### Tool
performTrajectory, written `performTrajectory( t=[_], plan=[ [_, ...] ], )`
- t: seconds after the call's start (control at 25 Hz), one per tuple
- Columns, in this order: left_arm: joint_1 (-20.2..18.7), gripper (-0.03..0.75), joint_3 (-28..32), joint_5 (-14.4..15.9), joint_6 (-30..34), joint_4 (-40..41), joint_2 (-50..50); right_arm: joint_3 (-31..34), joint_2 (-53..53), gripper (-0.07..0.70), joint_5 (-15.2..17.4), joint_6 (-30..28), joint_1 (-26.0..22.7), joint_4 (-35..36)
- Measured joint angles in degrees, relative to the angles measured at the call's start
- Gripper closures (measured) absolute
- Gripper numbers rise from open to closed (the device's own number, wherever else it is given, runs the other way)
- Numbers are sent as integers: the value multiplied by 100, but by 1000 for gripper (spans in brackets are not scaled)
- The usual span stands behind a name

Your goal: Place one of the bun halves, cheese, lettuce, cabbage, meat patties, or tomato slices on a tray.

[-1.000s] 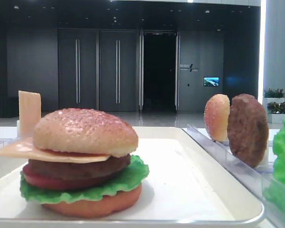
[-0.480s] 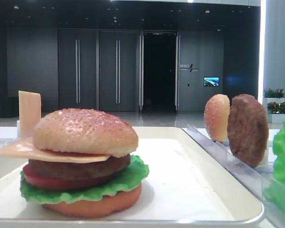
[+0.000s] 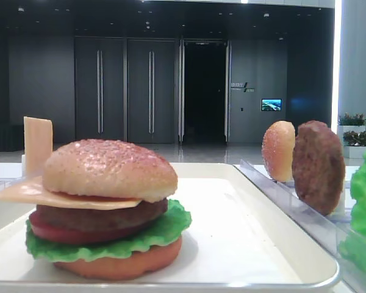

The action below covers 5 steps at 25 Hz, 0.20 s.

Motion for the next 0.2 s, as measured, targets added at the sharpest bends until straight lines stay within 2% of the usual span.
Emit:
performTrajectory(
  t=[0.2],
  plan=[
    [0, 715, 0, 0, 0, 0, 0, 0, 0, 118, 0, 12, 0, 0]
  ],
)
